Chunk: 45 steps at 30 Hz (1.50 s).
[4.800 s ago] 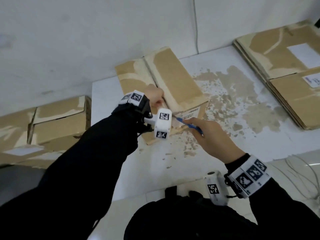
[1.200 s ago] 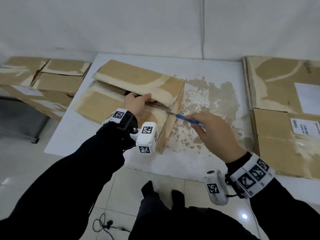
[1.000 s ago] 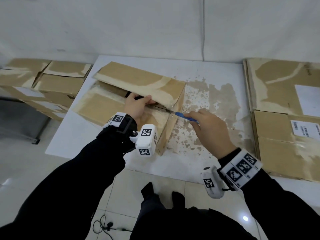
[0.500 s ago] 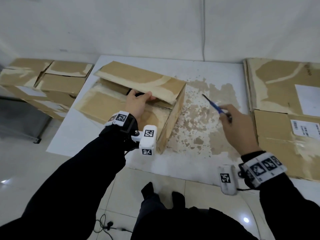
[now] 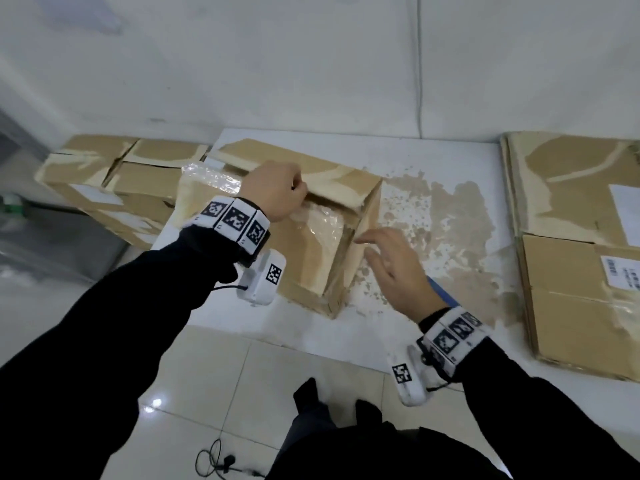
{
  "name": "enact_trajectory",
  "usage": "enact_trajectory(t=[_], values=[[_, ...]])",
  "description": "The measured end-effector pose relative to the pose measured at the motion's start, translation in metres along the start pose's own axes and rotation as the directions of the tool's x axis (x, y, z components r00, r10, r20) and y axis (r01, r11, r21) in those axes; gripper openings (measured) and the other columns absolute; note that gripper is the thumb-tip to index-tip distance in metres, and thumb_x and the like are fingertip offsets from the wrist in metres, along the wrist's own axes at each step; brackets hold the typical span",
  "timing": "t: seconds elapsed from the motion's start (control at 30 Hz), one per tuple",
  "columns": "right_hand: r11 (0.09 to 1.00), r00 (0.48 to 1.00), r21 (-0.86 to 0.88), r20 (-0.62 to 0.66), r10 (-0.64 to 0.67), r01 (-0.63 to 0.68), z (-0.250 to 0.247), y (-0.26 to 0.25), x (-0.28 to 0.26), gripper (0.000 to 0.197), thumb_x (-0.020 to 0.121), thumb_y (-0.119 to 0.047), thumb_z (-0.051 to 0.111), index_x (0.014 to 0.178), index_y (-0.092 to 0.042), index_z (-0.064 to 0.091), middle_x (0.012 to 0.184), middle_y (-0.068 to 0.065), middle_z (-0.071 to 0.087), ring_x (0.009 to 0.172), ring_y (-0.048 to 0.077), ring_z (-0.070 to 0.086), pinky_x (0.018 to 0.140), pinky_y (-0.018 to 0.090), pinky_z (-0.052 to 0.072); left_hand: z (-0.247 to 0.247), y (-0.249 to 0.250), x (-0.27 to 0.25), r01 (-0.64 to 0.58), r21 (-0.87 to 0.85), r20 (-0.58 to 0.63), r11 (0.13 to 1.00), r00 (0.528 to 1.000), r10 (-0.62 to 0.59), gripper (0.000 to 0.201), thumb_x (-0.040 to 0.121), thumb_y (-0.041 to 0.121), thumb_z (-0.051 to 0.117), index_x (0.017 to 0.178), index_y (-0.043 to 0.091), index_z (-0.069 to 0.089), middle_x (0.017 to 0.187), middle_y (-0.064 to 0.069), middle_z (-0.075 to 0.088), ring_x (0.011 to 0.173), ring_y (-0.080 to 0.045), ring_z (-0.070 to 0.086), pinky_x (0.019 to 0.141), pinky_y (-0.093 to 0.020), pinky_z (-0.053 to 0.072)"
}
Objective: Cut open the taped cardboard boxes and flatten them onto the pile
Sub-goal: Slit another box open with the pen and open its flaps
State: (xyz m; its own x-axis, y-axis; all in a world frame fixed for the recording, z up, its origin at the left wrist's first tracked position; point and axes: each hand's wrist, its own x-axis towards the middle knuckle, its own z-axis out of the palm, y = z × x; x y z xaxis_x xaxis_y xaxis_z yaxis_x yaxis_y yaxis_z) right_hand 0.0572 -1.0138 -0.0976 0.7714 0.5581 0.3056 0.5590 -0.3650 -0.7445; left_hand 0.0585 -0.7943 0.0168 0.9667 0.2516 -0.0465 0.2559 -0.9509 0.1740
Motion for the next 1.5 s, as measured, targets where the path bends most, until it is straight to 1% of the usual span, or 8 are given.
enact_trajectory(t=[0.27,0.47,0.7,0.83,0.97,1.2,1.33,1.5], values=[[0.927,0.983,-0.349,0.167,-0.079,0.134,-0.002,-0.003,0.05,0.042,0.101,-0.025,0.036,0.142,-0.018,0.039,0.156,0.006,0.02,0.146,0.024,0.01,0.118,0.045,0.002,-0.038,-0.03,-0.073,-0.093,0.024,0.243,0.995,0.966,0.085,0.015,0.084,0.026,0.06,0.096,0.021,0.068,0.089,0.003,0.066,0.075,-0.014,0.053,0.061,-0.024,0.038],[0.893,0.971,-0.431,0.128,0.202,-0.129,-0.034,0.017,0.14,0.061,0.097,-0.039,0.042,0.149,-0.016,0.022,0.159,0.008,0.011,0.146,0.026,0.007,0.115,0.055,0.009,0.022,-0.058,-0.115,-0.171,0.268,0.342,0.948,0.937,0.073,0.069,0.077,0.052,0.066,0.133,0.021,0.04,0.128,-0.001,0.04,0.114,-0.021,0.039,0.095,-0.034,0.038],[0.717,0.677,-0.56,0.337,0.655,-0.415,-0.019,0.027,0.183,0.081,0.093,-0.065,0.012,0.145,-0.005,0.031,0.151,0.016,0.032,0.137,0.032,0.033,0.114,0.044,0.02,0.048,-0.081,-0.054,-0.429,0.338,0.439,0.837,0.859,0.263,0.071,0.064,0.08,0.058,0.092,0.015,0.06,0.098,0.0,0.059,0.096,-0.019,0.051,0.08,-0.029,0.034],[0.764,0.79,-0.635,0.408,0.457,-0.114,0.02,-0.037,0.186,0.059,0.099,-0.051,0.019,0.147,-0.018,0.029,0.155,0.012,0.021,0.143,0.033,0.017,0.115,0.054,0.009,0.057,-0.083,-0.043,-0.455,0.287,0.442,0.843,0.844,0.305,0.063,0.067,0.08,0.056,0.071,0.017,0.049,0.081,0.001,0.059,0.082,-0.019,0.056,0.067,-0.027,0.028],[0.721,0.582,-0.672,0.658,0.478,0.167,0.06,-0.086,0.18,0.064,0.096,-0.06,0.015,0.137,-0.023,0.046,0.144,0.003,0.044,0.133,0.026,0.037,0.106,0.046,0.029,0.065,-0.09,-0.041,-0.466,0.221,0.397,0.857,0.845,0.358,0.064,0.065,0.082,0.056,0.072,0.018,0.053,0.082,0.002,0.061,0.085,-0.019,0.056,0.08,-0.031,0.035],[0.488,0.849,-0.87,0.309,0.428,0.07,-0.038,-0.143,0.127,0.049,0.098,-0.045,0.029,0.082,-0.014,0.063,0.106,0.009,0.062,0.103,0.025,0.056,0.105,0.047,0.029,0.078,-0.1,-0.04,-0.516,0.222,0.323,0.827,0.839,0.437,0.074,0.068,0.085,0.047,0.098,0.022,0.068,0.097,0.003,0.066,0.096,-0.017,0.056,0.099,-0.036,0.032],[0.35,0.621,-0.896,0.114,0.775,-0.273,-0.04,-0.131,0.079,0.059,0.097,-0.052,0.027,0.122,-0.007,0.058,0.12,0.015,0.058,0.105,0.028,0.054,0.098,0.04,0.04,0.073,-0.101,-0.044,-0.544,0.272,0.311,0.794,0.83,0.463,0.076,0.068,0.086,0.045,0.101,0.021,0.065,0.105,0.0,0.064,0.104,-0.02,0.054,0.103,-0.038,0.031],[0.402,0.392,-0.303,0.097,0.915,-0.864,0.023,-0.087,0.069,0.081,0.09,-0.056,0.048,0.148,-0.006,0.023,0.149,0.019,0.031,0.113,0.04,0.053,0.063,0.04,0.059,0.037,-0.117,-0.046,-0.569,0.343,0.231,0.748,0.823,0.52,0.085,0.068,0.086,0.043,0.112,0.016,0.061,0.116,-0.005,0.058,0.114,-0.024,0.048,0.108,-0.04,0.025]])
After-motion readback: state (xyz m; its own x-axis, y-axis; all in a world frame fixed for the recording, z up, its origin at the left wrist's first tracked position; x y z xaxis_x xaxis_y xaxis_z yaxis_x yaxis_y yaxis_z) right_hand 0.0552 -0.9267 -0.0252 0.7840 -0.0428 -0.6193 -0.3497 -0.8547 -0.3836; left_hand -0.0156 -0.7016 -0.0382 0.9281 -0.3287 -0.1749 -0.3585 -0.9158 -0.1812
